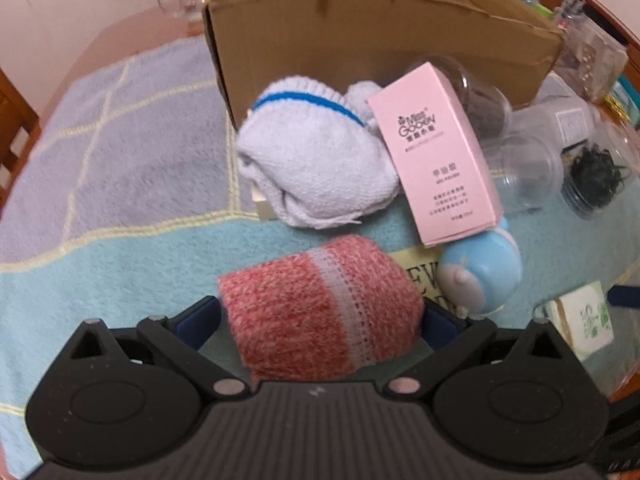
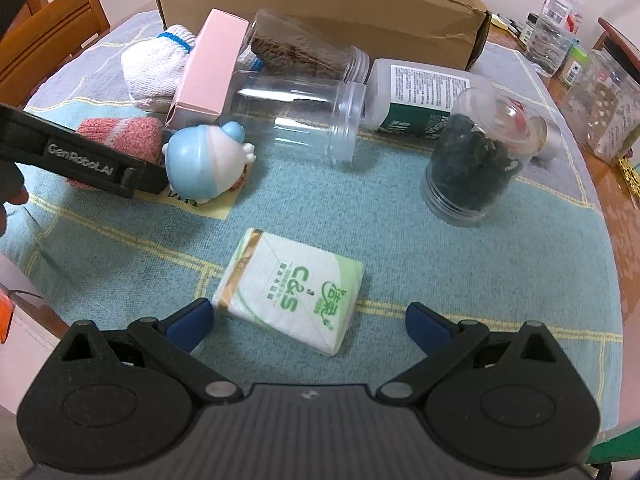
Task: Organize objects
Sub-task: 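Grasp the pink sock with the left tool while the right tool grasps another C&S tissue pack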
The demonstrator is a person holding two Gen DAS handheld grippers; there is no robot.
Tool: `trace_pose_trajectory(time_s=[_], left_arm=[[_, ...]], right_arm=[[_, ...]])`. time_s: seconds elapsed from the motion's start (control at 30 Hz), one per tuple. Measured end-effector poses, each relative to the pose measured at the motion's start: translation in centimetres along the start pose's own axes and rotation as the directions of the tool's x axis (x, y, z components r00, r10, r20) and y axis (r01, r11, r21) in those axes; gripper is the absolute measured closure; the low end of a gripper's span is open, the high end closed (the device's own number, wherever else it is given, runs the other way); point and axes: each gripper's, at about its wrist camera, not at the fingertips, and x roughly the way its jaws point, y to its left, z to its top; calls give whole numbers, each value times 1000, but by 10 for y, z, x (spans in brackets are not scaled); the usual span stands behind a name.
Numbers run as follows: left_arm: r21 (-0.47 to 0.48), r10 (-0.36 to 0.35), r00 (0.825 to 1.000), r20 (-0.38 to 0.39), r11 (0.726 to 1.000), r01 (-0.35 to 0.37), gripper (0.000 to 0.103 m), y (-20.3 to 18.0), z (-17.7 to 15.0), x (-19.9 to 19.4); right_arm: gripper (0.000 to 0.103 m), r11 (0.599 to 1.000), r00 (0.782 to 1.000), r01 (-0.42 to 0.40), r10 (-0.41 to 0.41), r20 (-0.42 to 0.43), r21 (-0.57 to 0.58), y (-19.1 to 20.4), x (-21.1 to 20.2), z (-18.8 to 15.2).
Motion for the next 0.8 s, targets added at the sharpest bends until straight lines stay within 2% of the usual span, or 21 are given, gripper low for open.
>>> trace_pose_trajectory(time_s=[0.13, 0.27, 0.43, 0.6, 0.8], left_arm=[[70, 8, 1000, 9, 998, -9, 1, 6, -7, -2], [60, -26, 1000, 14, 998, 25, 1, 7, -5, 4], [41, -30, 999, 25, 999, 29, 1, 5, 4, 9], [52, -33, 999, 35, 998, 31, 8, 2, 6, 8], [67, -56, 998, 43, 996, 53, 16, 5, -4, -7]], right_arm=[[0, 1000, 1000, 7, -7, -3, 12, 3, 0, -1], [0, 998, 1000, 26, -26, 4, 50, 8, 2, 1], [0, 994, 998, 54, -57, 33, 99, 16, 5, 7], [9, 990, 996, 73, -80, 48, 122, 25, 2, 10], [25, 988, 995, 80, -88, 55, 130, 27, -5, 10]])
